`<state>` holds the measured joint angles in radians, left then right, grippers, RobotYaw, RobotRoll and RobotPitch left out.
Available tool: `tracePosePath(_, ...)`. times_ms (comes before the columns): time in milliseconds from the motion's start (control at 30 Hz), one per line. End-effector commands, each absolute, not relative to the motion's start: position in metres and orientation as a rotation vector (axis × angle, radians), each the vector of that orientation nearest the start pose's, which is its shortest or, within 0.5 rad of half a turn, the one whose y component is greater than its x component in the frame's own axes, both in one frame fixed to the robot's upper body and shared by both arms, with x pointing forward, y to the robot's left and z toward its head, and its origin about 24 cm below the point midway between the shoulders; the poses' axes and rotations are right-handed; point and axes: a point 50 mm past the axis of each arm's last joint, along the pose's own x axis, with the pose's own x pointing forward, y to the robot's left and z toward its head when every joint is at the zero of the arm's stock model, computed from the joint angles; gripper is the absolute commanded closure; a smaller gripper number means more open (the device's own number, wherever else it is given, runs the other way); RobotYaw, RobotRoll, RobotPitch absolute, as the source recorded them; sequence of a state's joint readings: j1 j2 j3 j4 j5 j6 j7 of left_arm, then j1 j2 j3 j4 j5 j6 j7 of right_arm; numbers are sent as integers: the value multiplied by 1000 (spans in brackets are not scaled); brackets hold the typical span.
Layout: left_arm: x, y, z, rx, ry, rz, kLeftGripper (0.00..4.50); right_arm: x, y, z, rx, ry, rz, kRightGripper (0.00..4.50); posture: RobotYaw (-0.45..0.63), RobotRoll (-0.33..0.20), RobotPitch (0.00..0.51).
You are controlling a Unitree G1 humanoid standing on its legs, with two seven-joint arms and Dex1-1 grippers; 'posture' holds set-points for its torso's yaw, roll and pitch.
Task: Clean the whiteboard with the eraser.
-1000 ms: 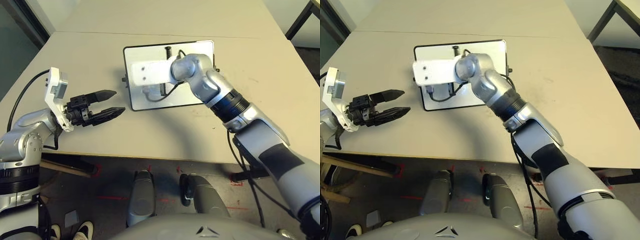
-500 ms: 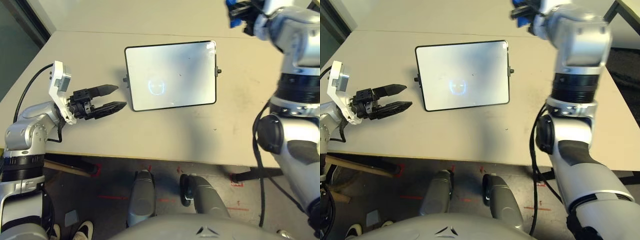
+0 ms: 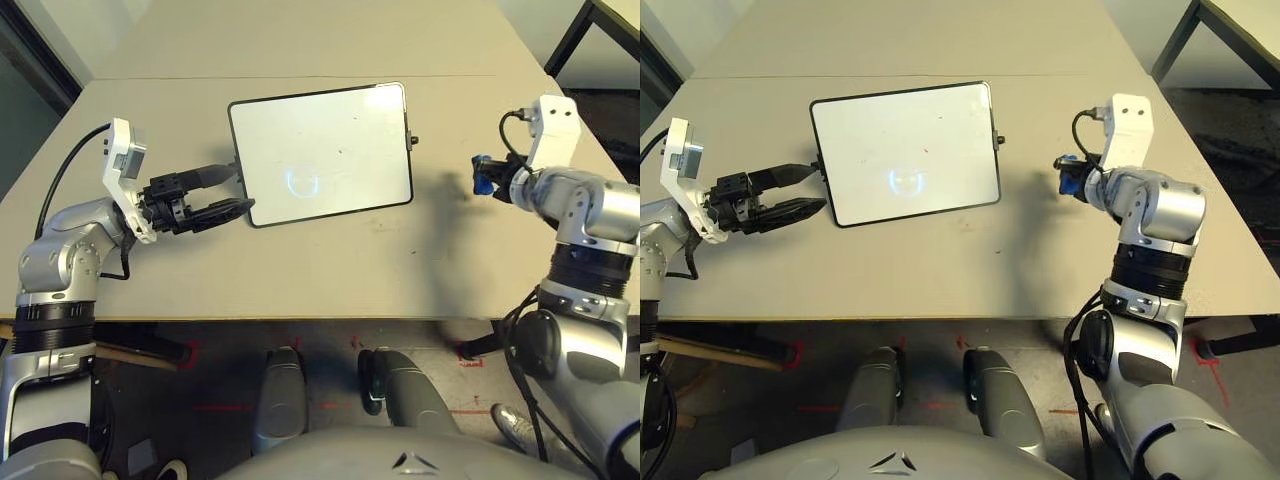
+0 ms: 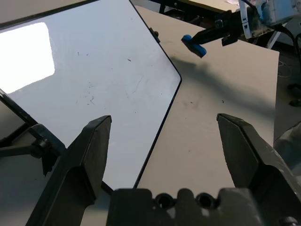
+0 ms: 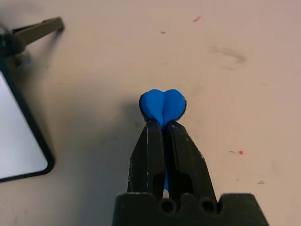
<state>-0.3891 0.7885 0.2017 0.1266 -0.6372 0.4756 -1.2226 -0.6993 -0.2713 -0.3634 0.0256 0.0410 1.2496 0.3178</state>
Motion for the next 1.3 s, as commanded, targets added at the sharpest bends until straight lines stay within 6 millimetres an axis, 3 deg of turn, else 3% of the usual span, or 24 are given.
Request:
tracePosePath(33, 277, 263, 177, 25, 80, -1057, 0, 332, -216, 151, 168, 528, 88, 3317, 255, 0, 108)
tracePosePath(233, 279, 269, 193, 35, 2, -1007, 0, 333, -219, 177, 175, 462, 109, 985, 253, 0, 104)
tracePosePath(333, 282, 279, 207, 54, -56, -947, 0, 334, -233, 190, 111, 410, 81, 39, 250, 0, 104)
tracePosePath(467, 294, 298, 225, 126, -219, -731, 0, 339, -253, 196, -104, 224, 22, 39, 248, 0, 106)
tracePosePath(600, 309, 322, 227, 147, -308, -403, 0, 340, -264, 177, -76, 9, 4, 39, 258, 0, 113)
tracePosePath(733, 317, 342, 210, 162, -332, -101, 0, 335, -270, 150, -67, -160, -43, 39, 260, 0, 115)
tracePosePath(933, 321, 347, 168, 167, -252, 98, 0, 332, -274, 113, -26, -201, -115, 39, 253, 0, 117)
tracePosePath(1300, 325, 361, 145, 129, -204, 318, 0, 335, -276, 95, -19, -225, -197, 39, 232, 0, 126)
